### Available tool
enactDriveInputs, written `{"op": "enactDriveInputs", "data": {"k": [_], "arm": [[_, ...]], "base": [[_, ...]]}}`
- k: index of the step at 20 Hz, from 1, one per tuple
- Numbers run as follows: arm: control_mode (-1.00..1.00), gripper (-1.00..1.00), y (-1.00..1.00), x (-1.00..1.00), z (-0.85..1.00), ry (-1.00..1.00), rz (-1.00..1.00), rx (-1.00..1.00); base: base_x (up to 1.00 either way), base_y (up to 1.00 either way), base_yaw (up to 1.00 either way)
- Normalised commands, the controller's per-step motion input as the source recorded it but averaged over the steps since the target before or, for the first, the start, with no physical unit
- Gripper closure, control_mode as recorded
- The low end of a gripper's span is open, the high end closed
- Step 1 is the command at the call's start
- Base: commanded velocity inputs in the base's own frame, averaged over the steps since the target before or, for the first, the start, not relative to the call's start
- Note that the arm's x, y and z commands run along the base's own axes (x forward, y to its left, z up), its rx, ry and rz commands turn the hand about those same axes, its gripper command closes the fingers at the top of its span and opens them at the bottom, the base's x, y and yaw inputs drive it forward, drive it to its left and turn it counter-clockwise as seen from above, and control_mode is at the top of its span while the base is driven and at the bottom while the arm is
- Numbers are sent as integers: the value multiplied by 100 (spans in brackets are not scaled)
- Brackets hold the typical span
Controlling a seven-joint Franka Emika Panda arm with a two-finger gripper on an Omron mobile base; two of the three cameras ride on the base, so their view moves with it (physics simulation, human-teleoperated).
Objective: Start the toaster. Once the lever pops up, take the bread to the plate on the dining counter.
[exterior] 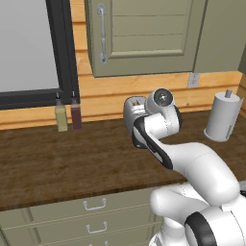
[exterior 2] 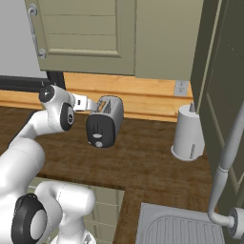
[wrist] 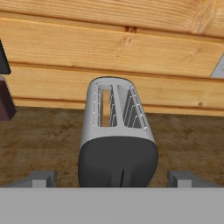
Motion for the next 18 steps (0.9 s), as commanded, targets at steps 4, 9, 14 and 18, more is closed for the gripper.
{"op": "enactDriveInputs", "data": {"k": [4,9,14,18], "arm": [[-100,-100,0,0,0,0,0,0],[-100,-100,0,0,0,0,0,0],[-100,-100,0,0,0,3,0,0],[-100,-100,0,0,-18,4,0,-5]], "base": [[0,0,0],[0,0,0],[0,0,0],[0,0,0]]}}
